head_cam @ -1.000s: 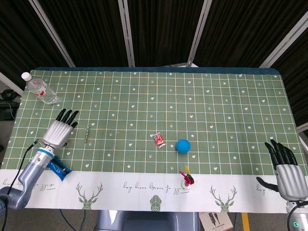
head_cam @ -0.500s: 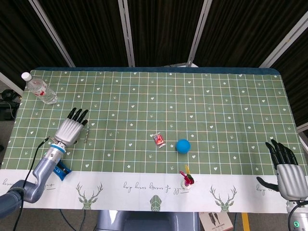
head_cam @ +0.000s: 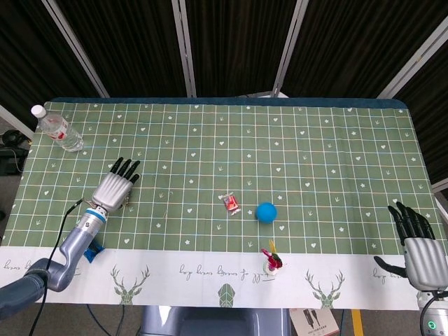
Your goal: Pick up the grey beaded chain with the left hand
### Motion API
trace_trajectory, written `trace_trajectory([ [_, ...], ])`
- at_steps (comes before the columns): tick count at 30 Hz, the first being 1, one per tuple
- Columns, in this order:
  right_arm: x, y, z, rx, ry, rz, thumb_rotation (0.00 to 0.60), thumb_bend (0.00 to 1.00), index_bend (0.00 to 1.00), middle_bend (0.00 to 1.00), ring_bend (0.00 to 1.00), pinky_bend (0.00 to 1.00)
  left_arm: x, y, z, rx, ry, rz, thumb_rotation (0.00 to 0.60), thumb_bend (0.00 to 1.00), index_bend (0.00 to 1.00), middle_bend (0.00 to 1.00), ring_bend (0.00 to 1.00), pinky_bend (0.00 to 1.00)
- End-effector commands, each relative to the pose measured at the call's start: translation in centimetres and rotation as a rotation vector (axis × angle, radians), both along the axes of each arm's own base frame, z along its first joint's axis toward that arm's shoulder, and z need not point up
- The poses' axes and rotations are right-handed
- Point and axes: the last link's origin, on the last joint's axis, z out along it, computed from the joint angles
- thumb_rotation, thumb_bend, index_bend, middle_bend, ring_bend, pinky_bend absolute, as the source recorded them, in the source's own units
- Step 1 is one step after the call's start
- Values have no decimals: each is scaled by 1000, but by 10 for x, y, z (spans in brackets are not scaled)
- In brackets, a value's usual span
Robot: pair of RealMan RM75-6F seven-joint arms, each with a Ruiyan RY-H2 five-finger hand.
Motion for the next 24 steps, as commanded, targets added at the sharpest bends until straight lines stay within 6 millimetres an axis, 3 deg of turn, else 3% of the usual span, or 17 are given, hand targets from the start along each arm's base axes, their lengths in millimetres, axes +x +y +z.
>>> trace_trajectory([
  [1,0,0,0,-2,-1,-1,600,6,64,0,0,94,0,0,-1,-6,4,-1,600,132,196,0,0,0],
  [15,1,1,0,-3,-1,0,600,5,65,0,0,94,-1,-2,11,4,-18,-2,600,132,188,0,0,0],
  [24,1,0,0,-6,-2,-2,600,6,65,0,0,94,-4,-5,4,-19,9,4,600,132,189,0,0,0],
])
